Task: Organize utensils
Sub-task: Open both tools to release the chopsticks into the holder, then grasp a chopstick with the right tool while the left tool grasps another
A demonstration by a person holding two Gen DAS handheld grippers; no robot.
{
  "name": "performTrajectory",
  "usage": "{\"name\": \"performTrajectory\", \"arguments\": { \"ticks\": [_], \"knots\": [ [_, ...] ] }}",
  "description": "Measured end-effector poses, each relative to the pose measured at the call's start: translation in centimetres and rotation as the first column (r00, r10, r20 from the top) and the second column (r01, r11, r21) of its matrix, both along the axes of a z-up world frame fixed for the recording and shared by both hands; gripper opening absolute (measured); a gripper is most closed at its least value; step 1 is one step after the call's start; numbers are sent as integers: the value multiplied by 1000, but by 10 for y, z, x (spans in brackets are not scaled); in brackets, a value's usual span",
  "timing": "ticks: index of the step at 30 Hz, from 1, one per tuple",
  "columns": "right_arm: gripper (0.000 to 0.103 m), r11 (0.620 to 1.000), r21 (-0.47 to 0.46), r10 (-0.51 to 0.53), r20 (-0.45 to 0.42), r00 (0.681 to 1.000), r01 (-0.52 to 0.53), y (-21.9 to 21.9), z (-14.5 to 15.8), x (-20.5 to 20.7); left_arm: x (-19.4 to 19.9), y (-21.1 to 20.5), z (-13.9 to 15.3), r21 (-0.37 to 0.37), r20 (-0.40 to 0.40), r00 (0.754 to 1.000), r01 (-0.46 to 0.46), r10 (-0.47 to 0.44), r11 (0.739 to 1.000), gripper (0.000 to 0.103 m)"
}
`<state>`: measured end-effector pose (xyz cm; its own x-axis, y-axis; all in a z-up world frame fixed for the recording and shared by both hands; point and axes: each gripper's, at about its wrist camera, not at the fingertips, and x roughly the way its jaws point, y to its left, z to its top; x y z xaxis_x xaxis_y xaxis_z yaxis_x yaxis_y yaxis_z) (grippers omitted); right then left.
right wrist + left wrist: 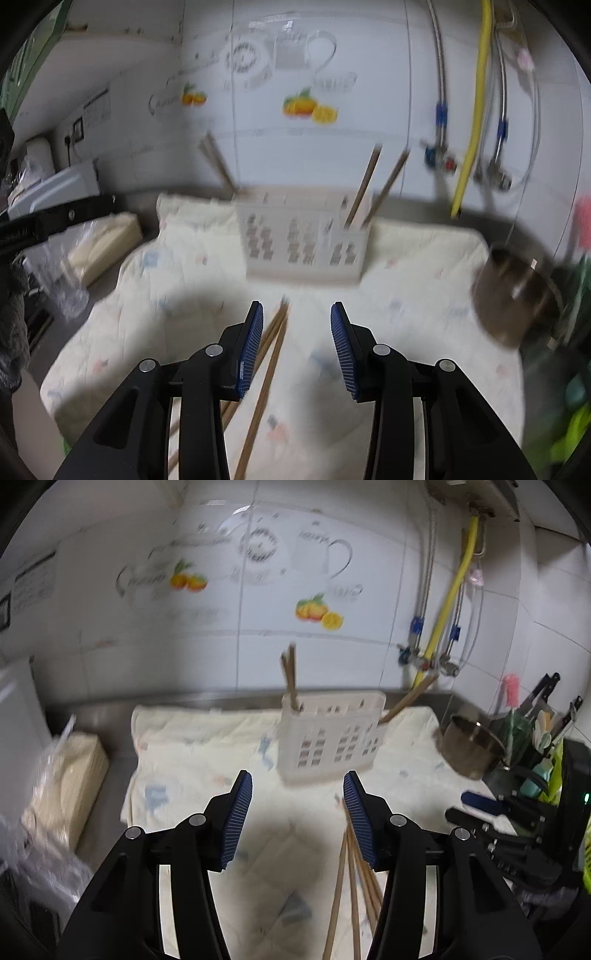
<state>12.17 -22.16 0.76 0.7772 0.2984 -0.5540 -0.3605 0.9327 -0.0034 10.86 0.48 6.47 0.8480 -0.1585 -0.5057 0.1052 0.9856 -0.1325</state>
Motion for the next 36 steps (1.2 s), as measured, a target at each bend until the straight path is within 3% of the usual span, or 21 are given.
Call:
{"name": "performTrajectory", "arguments": {
  "ticks": [5, 13, 23, 36],
  "knots": [
    [37, 1000, 4, 1, -84, 996, 0, 8, -42, -19, -14, 10, -28, -18, -49, 999, -25, 24, 1000, 52],
    [27, 1000, 9, 6, -188, 982, -4, 19, -89, -40, -31, 22, -56, -34, -105, 993, -52, 48, 998, 52],
    [16, 998, 62, -12, -255, 967, 29, 16, -108, -39, -45, 20, -83, -20, -161, 986, -39, 35, 999, 52],
    [8, 997, 35, -51, -262, 964, 63, 19, -117, -36, -55, -9, -123, -22, -247, 965, 79, -82, 997, 52]
  ]
}}
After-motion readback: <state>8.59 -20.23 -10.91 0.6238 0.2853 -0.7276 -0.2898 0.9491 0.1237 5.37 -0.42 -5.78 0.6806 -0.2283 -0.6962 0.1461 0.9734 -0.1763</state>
